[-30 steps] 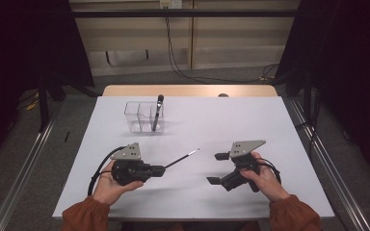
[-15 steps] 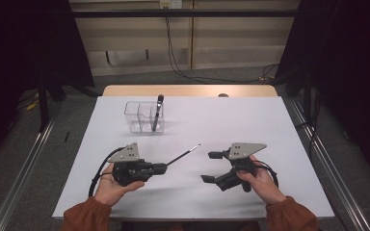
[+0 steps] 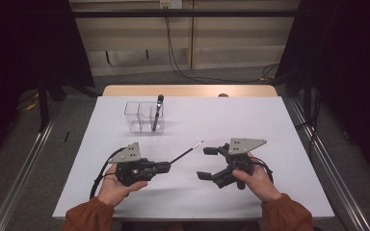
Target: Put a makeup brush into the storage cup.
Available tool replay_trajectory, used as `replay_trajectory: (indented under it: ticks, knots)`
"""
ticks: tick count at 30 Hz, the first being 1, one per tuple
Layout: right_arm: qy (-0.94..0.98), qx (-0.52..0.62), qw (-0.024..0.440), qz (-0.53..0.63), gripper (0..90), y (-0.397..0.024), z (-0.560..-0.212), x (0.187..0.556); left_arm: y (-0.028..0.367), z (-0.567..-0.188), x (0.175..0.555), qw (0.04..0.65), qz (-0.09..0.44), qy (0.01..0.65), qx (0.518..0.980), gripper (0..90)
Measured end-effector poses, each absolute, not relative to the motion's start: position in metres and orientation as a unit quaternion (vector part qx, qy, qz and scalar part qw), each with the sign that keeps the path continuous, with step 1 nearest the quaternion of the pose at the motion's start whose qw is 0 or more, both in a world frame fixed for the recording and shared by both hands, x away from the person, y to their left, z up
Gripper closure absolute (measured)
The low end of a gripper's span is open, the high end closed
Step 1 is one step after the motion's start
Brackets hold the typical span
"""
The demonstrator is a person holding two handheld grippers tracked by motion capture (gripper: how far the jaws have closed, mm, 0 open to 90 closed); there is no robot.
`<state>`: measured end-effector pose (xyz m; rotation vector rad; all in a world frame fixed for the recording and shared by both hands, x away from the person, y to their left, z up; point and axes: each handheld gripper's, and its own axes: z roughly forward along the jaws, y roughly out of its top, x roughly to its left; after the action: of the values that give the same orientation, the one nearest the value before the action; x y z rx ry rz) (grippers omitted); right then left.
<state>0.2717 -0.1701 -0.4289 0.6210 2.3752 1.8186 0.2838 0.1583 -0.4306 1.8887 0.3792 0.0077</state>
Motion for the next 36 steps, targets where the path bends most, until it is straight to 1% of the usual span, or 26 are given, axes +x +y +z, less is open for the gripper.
replay_trajectory:
  ticks: [5,7,9,11,15,20,25,31,36]
  knots:
    - [0.774,0.196,0.033,0.601,11.8,-0.163,-0.428,0.273,0.157,-0.432,0.284,0.572,0.003,0.16,0.805,85.5]
    - [0.771,0.199,0.034,0.604,15.1,-0.162,-0.427,0.274,0.156,-0.433,0.284,0.573,0.001,0.159,0.804,85.5]
    - [0.765,0.204,0.036,0.609,16.3,-0.161,-0.426,0.275,0.155,-0.433,0.284,0.574,-0.001,0.156,0.804,85.5]
    - [0.761,0.205,0.035,0.615,23.2,-0.16,-0.425,0.276,0.155,-0.433,0.284,0.573,-0.002,0.155,0.804,85.4]
    - [0.745,0.217,0.04,0.63,32.2,-0.162,-0.423,0.277,0.153,-0.434,0.283,0.576,-0.008,0.152,0.803,85.5]
    - [0.737,0.221,0.04,0.638,46.5,-0.164,-0.422,0.278,0.152,-0.435,0.283,0.572,-0.011,0.148,0.807,85.5]
    - [0.735,0.223,0.029,0.64,58.8,-0.164,-0.423,0.28,0.15,-0.437,0.283,0.566,-0.013,0.146,0.811,85.4]
    - [0.731,0.223,0.015,0.645,70.8,-0.166,-0.425,0.282,0.148,-0.439,0.283,0.561,-0.017,0.139,0.815,85.4]
    - [0.726,0.222,0.004,0.65,76.3,-0.166,-0.426,0.282,0.145,-0.442,0.282,0.555,-0.021,0.135,0.82,85.3]
